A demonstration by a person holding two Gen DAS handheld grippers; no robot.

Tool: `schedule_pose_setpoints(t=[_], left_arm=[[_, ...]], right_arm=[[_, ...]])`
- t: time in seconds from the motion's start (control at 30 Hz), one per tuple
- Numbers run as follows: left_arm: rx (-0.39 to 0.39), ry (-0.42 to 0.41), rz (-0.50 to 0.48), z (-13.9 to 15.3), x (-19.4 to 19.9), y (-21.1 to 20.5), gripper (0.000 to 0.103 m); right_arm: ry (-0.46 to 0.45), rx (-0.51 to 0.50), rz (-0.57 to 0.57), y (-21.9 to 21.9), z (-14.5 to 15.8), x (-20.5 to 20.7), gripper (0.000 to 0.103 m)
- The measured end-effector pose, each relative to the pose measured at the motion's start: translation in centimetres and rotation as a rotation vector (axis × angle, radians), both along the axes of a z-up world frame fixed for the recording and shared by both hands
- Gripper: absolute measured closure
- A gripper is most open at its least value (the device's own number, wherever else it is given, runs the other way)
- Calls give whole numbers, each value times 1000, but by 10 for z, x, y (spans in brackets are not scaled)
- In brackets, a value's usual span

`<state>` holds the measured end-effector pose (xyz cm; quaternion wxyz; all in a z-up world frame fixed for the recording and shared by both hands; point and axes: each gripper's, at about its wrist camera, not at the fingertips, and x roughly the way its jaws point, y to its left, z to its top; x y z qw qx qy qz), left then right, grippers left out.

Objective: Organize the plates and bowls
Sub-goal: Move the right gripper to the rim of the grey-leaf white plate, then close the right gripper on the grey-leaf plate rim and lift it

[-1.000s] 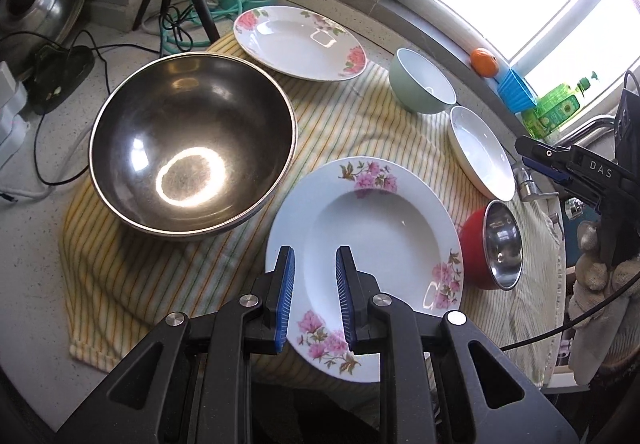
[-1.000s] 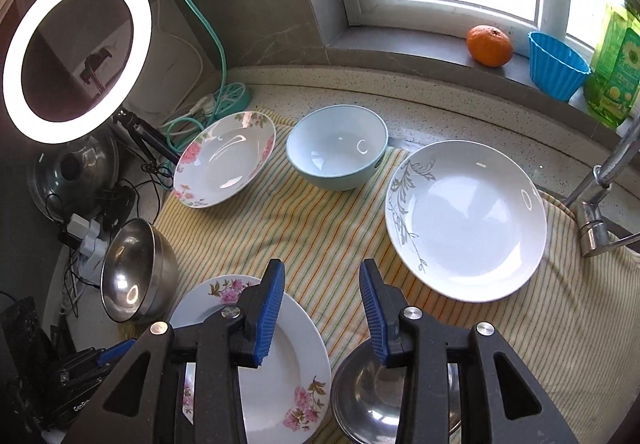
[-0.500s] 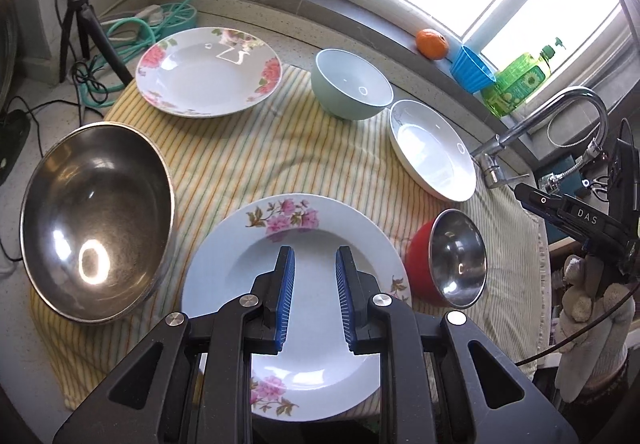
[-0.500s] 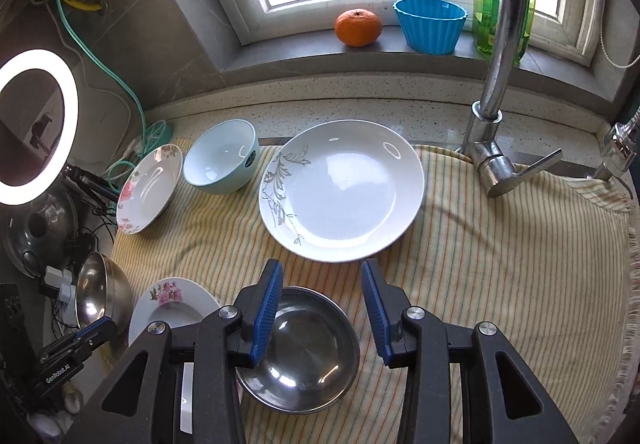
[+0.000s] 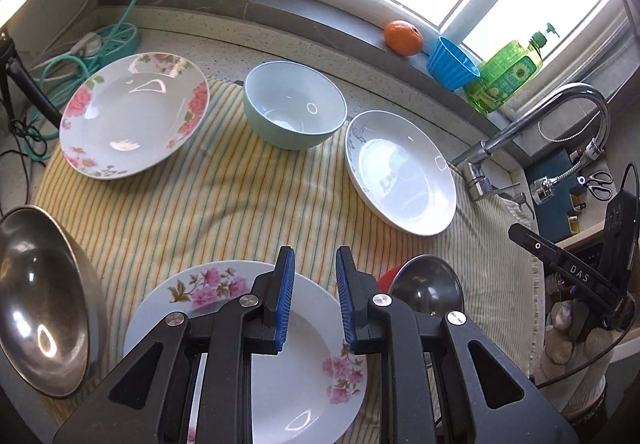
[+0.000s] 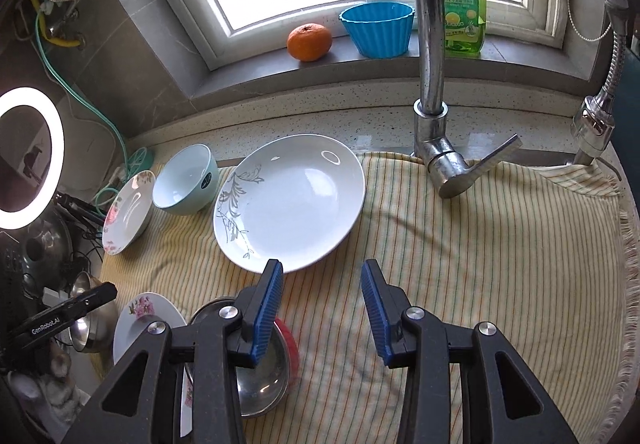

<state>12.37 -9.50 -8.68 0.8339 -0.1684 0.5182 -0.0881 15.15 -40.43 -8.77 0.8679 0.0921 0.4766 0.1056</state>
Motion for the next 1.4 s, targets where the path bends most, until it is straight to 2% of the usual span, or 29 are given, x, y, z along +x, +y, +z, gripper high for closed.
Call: schedule_pose_setpoints(t=[0.37,0.7,0.77,1.0,1.4], left_arm=[[-33,28,5,-8,37,-26,84],[-51,82,31,-28,61,-43,84],[-58,95,39,-33,66,-44,84],[-54,122,59,-44,75,-48,84],[-53,132,60,-52,84,-52,84]], right_arm=[[24,-69,154,10,-2,53,72],[70,-189,339,38,-20,112,78],[99,-190,349,39,-27,125,82],[168,-226,372,42,-48,156,86],[173,-332,402,52,-58,172,88]])
